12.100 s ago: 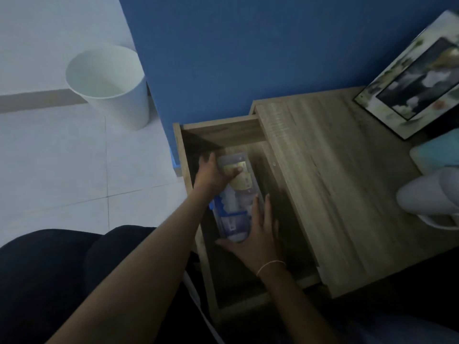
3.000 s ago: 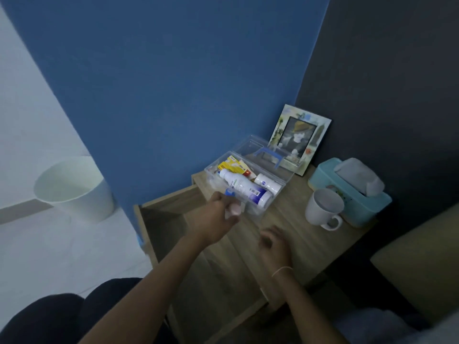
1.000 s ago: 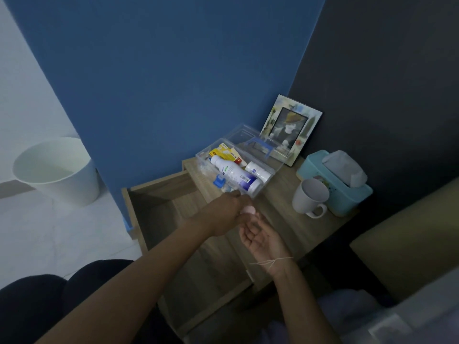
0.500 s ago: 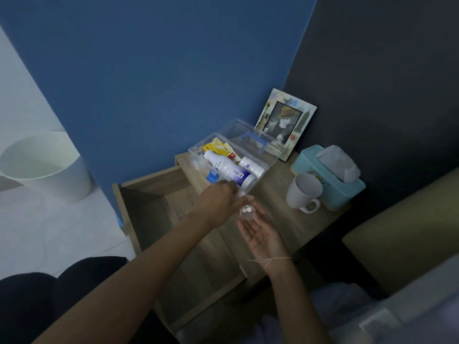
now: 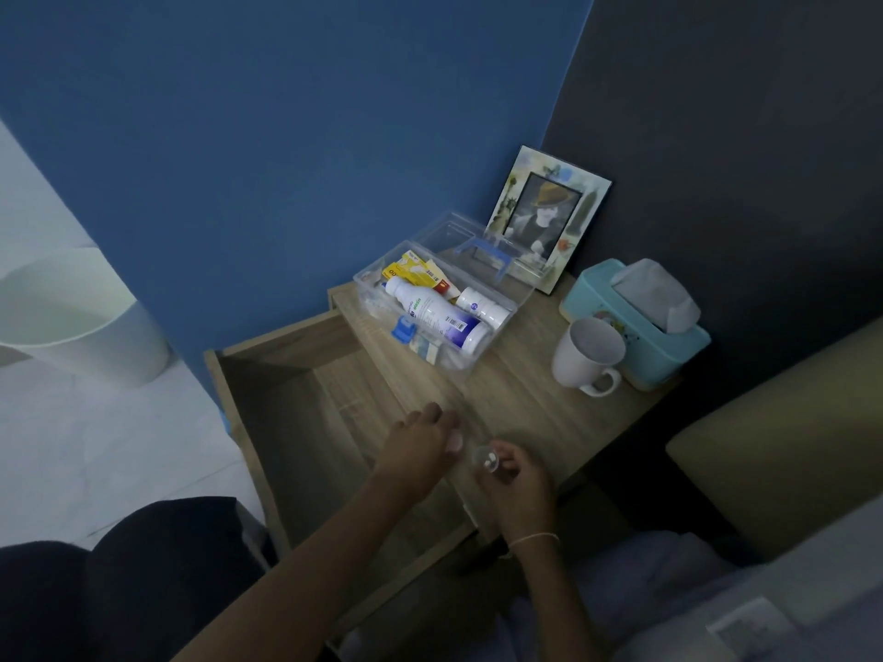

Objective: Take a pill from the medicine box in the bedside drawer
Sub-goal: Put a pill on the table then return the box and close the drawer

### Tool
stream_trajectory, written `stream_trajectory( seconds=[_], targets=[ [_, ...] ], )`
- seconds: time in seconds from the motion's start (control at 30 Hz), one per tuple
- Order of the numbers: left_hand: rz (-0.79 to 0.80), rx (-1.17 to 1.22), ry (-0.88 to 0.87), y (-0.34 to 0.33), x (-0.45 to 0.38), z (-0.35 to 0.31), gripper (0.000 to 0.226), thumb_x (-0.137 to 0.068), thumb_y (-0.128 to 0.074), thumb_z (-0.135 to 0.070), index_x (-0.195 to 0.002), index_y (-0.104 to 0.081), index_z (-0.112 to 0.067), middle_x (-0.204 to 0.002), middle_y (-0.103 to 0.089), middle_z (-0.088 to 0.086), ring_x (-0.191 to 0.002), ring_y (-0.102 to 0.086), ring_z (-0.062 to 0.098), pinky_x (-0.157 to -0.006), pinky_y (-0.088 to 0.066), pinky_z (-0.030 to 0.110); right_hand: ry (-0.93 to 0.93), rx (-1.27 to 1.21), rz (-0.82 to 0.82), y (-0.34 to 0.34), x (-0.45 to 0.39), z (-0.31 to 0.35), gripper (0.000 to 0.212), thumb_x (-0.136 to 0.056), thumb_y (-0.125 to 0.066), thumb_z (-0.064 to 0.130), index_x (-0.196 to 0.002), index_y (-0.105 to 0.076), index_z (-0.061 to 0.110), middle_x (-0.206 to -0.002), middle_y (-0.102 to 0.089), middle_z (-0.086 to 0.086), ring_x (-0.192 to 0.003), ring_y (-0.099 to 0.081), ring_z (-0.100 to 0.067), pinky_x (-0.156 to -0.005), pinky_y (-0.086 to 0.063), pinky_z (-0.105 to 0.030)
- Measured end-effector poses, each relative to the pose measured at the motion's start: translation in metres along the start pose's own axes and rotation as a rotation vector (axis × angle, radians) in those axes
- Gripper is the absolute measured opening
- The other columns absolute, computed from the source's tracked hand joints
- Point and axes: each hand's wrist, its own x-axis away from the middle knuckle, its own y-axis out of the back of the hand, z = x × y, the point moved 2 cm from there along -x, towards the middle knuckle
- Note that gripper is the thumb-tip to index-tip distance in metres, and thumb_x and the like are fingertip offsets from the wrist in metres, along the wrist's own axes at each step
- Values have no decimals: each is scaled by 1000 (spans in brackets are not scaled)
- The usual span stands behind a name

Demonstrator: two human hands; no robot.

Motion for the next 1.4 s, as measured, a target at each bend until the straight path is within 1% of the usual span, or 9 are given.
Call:
stream_trajectory(
  seconds=[0.1, 0.23, 0.47, 0.67, 0.77, 0.9, 1.03, 1.13, 1.4],
  targets=[
    [-24, -47, 8, -8, -4, -2, 37, -91, -47, -35, -125, -47, -19, -123, -49, 6, -112, -50, 28, -90, -39, 39, 23, 50, -60, 4, 1, -3, 30, -71, -78, 9, -100, -69, 13, -93, -70, -6, -84, -63, -19, -76, -46, -23],
    [-38, -81, 21, -14, -8, -2, 37, -92, -46, -37, -125, -49, -20, -123, -49, 5, -113, -49, 27, -90, -37, 37, 66, 86, -77, 3, 1, -7, 32, -68, -78, 9, -97, -68, 16, -95, -70, -9, -91, -64, -26, -83, -53, -40],
    [-38, -105, -2, -20, -8, -1, 43, -89, -50, -42, -126, -48, -21, -124, -47, 5, -115, -47, 28, -92, -34, 37, 19, 105, -106, 2, 0, -9, 38, -63, -81, 13, -98, -64, 15, -93, -66, -7, -88, -64, -28, -81, -52, -41],
    [-187, 18, -119, -15, -11, 13, 52, -88, -33, -48, -117, -58, -12, -119, -57, 10, -108, -55, 31, -92, -42, 39, 49, 121, -198, 18, -4, 15, 60, -67, -72, 35, -120, -55, 13, -121, -55, -12, -113, -52, -29, -99, -44, -42],
    [-147, 2, -112, -12, -24, 30, 75, -88, -15, -56, -138, -42, -7, -144, -42, 19, -137, -34, 35, -115, -27, 44, 128, 116, -391, 38, -25, 38, 55, -73, -74, 17, -122, -55, 7, -125, -54, -19, -118, -50, -34, -102, -39, -40],
    [-101, -13, -35, -8, -38, 40, 88, -82, -1, -60, -146, -21, -3, -157, -17, 19, -147, -10, 31, -118, -6, 38, 145, 69, -611, 57, -63, 57, 57, -69, -74, 13, -121, -55, 1, -121, -54, -23, -114, -50, -36, -99, -43, -45],
    [-139, -77, -41, -11, -42, 46, 83, -91, 0, -58, -146, -19, 0, -156, -16, 20, -146, -13, 31, -117, -7, 39, 85, 16, -623, 67, -88, 52, 68, -71, -79, 15, -129, -48, 1, -129, -51, -19, -111, -42, -12, -87, -25, -2],
    [-134, -119, -58, -19, -43, 52, 80, -90, 0, -55, -147, -15, -2, -157, -11, 17, -146, -7, 28, -118, -5, 38, 22, -29, -589, 67, -99, 41, 72, -75, -77, 19, -137, -42, 7, -137, -49, -15, -123, -48, -24, -89, -30, -15],
    [-159, -184, -64, -25, -43, 55, 73, -95, -11, -50, -145, -22, 1, -154, -22, 22, -144, -18, 34, -118, -16, 47, -40, -70, -512, 68, -122, 26, 81, -71, -80, 27, -140, -40, 14, -126, -60, -5, -110, -58, -19, -96, -44, -29]
  ],
)
